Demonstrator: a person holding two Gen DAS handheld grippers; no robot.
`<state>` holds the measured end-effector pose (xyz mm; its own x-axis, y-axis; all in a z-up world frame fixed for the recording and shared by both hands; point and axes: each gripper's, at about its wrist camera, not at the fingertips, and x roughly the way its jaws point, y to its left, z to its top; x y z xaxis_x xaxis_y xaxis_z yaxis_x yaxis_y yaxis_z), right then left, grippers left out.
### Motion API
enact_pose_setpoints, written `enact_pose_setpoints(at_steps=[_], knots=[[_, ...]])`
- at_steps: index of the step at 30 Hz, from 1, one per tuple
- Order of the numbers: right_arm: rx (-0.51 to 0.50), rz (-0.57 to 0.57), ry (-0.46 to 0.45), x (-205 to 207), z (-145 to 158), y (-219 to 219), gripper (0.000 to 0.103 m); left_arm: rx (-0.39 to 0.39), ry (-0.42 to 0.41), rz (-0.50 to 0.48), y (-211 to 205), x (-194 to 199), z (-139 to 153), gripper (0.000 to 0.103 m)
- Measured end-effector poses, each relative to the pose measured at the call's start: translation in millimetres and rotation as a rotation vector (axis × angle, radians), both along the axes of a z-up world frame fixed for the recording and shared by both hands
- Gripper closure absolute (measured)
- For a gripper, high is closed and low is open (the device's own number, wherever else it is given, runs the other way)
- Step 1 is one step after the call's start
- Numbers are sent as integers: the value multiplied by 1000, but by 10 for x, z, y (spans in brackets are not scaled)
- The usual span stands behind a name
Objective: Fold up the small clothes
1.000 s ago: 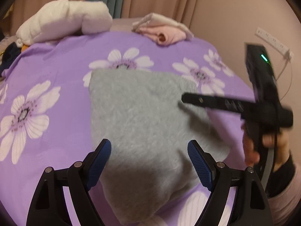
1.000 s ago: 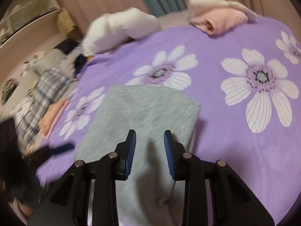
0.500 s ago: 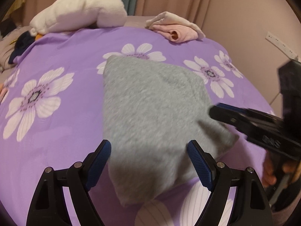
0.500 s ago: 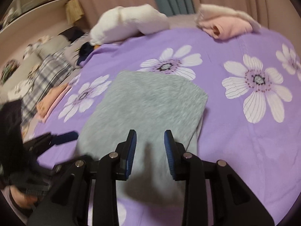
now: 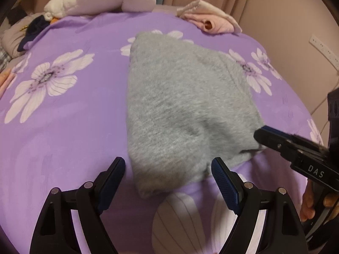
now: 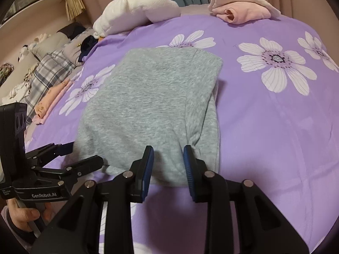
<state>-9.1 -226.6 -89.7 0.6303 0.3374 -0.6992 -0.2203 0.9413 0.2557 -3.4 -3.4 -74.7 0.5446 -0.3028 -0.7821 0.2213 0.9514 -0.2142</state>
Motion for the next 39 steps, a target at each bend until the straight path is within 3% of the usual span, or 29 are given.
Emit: enact_pose_setpoints(at_steps=[4, 5, 7, 11, 15, 19, 24, 39], knots=[[75, -25, -10, -207, 118, -82, 44, -11, -10, 28, 74, -97, 145, 19], [70, -34, -12, -241, 138, -83, 37, -14, -10, 40, 94, -127, 193, 18], [36, -52, -21, -323, 201, -76, 28, -13, -15, 58, 120, -159, 254, 5], [-11, -80, -36, -434, 349, -56, 1, 18, -36, 110, 167, -235, 437, 2], [-19, -93, -44, -487, 499, -56, 0, 29, -30, 153, 228, -302, 588, 2], [-69, -117, -70, -540, 644, -14, 0, 97, -26, 205, 251, -388, 680, 1], [-84, -131, -87, -615, 745, 29, 0, 60, -27, 203, 297, -473, 769, 1], [-77, -108, -74, -585, 757, 215, 0, 144, -9, 229, 307, -494, 737, 1]])
